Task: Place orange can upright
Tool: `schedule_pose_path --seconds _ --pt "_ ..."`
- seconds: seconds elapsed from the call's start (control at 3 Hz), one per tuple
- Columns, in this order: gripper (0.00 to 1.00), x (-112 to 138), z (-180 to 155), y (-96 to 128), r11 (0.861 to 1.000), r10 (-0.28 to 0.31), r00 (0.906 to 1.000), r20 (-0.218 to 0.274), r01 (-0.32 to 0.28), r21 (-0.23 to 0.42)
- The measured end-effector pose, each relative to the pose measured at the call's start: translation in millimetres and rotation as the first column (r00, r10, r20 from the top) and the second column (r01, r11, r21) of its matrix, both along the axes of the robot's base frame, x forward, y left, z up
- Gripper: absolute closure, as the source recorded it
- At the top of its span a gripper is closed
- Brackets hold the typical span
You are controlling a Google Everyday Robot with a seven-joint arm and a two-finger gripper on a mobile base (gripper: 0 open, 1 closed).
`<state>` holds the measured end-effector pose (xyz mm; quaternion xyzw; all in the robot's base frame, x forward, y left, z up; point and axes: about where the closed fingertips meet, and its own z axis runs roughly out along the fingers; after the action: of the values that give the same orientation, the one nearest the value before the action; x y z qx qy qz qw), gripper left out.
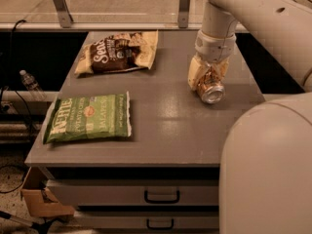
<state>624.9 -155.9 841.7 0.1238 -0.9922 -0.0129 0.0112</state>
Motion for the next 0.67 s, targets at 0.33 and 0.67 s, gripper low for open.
schedule_pose_path --seconds 0.33,0.67 --pt "1.0 -2 18 13 0.987 0.147 0.984 0.101 -0.153 0.05" --pt "1.0 -11 41 24 0.935 0.315 0.9114 0.265 -0.346 0.082"
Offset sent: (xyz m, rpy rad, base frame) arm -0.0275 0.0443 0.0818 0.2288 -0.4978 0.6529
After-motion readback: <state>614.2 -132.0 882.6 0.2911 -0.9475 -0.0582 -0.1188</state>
